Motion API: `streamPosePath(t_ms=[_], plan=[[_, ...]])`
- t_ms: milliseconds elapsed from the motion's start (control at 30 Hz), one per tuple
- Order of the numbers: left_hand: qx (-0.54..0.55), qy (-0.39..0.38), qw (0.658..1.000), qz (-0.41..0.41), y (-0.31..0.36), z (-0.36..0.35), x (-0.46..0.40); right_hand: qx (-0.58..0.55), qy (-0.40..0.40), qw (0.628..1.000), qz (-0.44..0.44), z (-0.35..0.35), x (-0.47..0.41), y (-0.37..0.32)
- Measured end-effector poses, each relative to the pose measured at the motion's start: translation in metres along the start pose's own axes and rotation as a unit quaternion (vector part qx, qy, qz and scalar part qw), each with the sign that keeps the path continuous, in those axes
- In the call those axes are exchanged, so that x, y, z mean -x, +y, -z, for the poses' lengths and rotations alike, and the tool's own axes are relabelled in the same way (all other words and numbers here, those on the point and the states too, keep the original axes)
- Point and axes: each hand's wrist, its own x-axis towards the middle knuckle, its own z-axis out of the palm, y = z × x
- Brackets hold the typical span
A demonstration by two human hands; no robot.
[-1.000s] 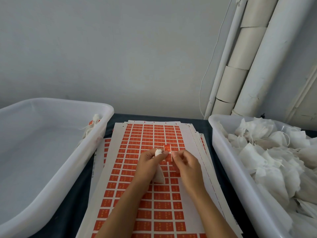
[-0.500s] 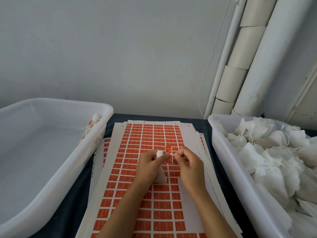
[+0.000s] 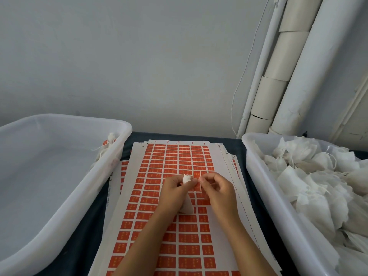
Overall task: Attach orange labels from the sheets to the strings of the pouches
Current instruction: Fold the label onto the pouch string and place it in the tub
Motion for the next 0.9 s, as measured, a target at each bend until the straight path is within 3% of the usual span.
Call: streamPosePath(t_ms=[400, 900], plan=[[-0.023, 0.028, 0.999, -0.022, -0.0026, 0.0006, -0.0012, -0.009, 0.047, 0.998, -0.031, 0.0055, -0.0033, 0.0045], [-0.027, -0.010, 0.999, -0.036, -0.0054, 0.0049, -0.0031, 0.004, 0.037, 0.999, -0.029, 0.0066, -0.0035, 0.0047]])
